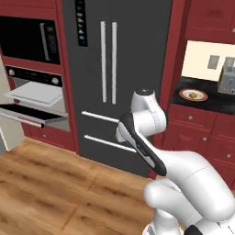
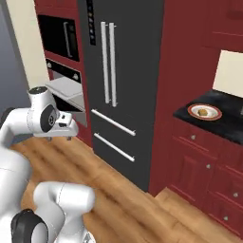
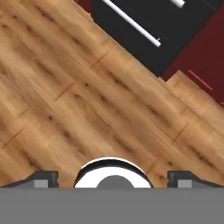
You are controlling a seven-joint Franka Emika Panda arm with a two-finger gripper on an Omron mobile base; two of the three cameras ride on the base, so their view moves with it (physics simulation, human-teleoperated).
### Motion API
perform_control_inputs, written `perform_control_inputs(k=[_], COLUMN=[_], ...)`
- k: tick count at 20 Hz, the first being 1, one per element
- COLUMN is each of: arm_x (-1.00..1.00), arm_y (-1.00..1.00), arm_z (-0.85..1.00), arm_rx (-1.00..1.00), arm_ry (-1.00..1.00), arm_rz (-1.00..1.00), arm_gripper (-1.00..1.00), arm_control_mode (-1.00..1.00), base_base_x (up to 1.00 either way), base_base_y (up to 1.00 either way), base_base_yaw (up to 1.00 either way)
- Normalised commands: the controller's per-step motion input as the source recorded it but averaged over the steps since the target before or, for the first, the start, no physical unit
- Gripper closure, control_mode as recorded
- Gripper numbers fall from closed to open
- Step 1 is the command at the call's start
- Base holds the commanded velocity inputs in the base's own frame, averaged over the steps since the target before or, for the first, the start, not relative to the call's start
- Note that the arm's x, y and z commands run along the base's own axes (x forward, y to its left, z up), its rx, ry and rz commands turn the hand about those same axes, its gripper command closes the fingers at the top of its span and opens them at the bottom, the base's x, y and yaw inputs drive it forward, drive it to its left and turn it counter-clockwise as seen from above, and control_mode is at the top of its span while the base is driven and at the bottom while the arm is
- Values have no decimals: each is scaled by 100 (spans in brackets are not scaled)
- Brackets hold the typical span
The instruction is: Take the baked cake out of the oven and place it on the plate for cooling. Then close the oven door.
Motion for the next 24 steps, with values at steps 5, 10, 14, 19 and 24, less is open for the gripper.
perform_control_inputs(k=[5,10,14,19,24], arm_x=[0,0,0,0,0], arm_y=[0,0,0,0,0], arm_z=[0,0,0,0,0], arm_rx=[0,0,0,0,0], arm_ry=[0,0,0,0,0], arm_rz=[0,0,0,0,0], arm_gripper=[-100,-100,-100,-100,-100], arm_control_mode=[100,100,100,100,100], base_base_x=[71,100,100,100,100], base_base_y=[48,29,24,7,6], base_base_yaw=[28,22,30,42,24])
